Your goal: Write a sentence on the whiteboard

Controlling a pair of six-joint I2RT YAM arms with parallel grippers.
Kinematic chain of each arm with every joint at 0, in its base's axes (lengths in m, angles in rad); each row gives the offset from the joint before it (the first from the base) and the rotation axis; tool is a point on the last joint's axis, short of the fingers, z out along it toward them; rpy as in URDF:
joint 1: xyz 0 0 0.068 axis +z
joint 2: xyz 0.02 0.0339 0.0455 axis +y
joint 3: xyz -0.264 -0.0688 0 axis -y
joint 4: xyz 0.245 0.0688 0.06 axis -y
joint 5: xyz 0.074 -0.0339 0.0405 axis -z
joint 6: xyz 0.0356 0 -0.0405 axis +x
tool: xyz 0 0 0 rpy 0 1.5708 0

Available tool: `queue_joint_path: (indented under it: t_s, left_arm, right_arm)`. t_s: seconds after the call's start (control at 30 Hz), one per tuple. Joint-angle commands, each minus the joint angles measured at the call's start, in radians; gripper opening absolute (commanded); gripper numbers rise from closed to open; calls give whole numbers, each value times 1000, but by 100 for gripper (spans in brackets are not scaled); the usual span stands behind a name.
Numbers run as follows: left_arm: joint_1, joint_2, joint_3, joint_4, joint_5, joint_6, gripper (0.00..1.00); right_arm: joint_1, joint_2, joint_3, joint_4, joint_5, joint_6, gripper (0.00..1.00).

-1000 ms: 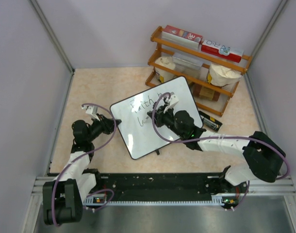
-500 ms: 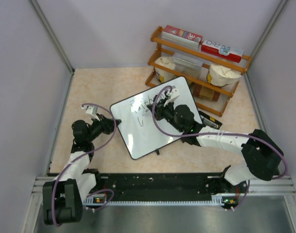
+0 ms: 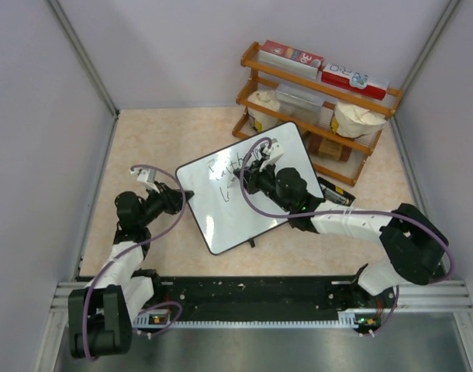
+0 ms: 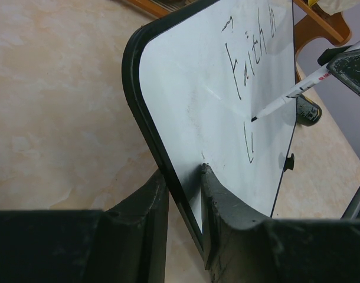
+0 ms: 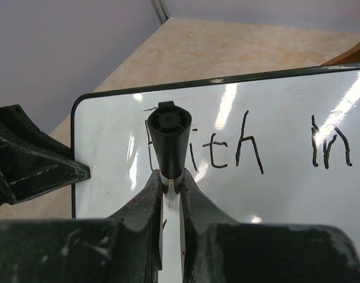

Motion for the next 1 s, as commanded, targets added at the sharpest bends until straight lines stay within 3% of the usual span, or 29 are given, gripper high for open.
queue_joint_path:
  t_s: [0.0,0.97]
  left_arm:
    - [1,15,-8,11,-38,77,0]
    - [0,22,-5,11,-35,77,0]
  right_arm:
    - [-11,-14,4,33,11,8,0]
    - [-67,-29,-8,21,-23,39,0]
